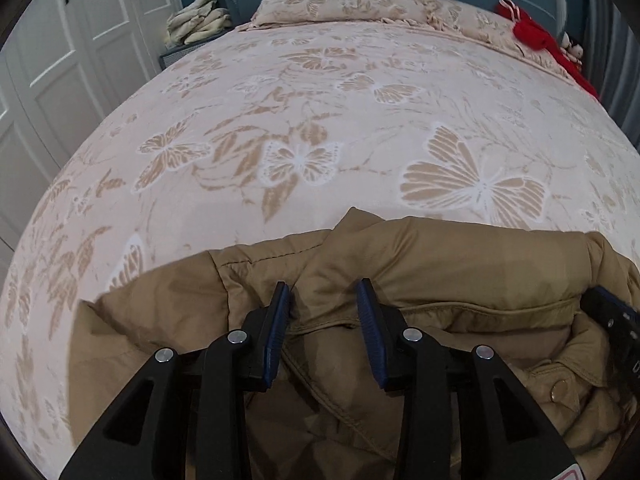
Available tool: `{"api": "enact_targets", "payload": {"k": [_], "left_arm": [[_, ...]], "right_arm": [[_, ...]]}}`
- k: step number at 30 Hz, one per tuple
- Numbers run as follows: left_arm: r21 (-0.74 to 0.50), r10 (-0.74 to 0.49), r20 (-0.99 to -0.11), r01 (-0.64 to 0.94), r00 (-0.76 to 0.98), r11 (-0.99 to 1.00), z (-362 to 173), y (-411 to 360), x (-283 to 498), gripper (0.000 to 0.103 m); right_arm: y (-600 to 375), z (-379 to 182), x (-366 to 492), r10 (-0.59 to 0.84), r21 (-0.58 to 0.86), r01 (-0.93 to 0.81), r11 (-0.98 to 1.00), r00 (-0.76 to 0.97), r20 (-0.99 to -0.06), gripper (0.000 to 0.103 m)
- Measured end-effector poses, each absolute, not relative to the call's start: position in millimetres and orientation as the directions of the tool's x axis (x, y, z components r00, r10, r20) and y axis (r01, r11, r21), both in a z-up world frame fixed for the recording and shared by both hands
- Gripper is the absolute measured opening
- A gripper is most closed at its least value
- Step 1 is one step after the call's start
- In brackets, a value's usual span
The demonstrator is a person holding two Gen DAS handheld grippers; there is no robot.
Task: Fold large clothes
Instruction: 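Lift the hem with both tools and fold it toward the hood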
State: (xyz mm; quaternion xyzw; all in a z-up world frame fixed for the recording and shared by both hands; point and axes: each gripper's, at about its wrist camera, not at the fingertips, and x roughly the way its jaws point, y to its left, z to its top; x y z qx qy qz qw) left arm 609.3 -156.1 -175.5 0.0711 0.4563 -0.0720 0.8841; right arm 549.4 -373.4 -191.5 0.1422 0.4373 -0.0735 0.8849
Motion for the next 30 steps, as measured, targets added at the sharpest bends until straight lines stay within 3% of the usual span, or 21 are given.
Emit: {"api": "enact_targets", "payload": {"k": [8, 30], "left_arm": [[0.125, -0.009, -0.764, 0.162, 0.645, 0.979, -184, -165, 601, 0.037], [0.185, 0.038, -0.728, 0.143, 0.685, 0.972, -190, -173, 594, 0.037]], "right_arm": [[-370, -203, 545, -0.029, 0.178, 0.254, 0.951, 0.643, -0.766, 0.006], [-364, -209, 546, -0.061, 0.142, 0.249, 0.958, 0.662, -0.747, 0.006]]}}
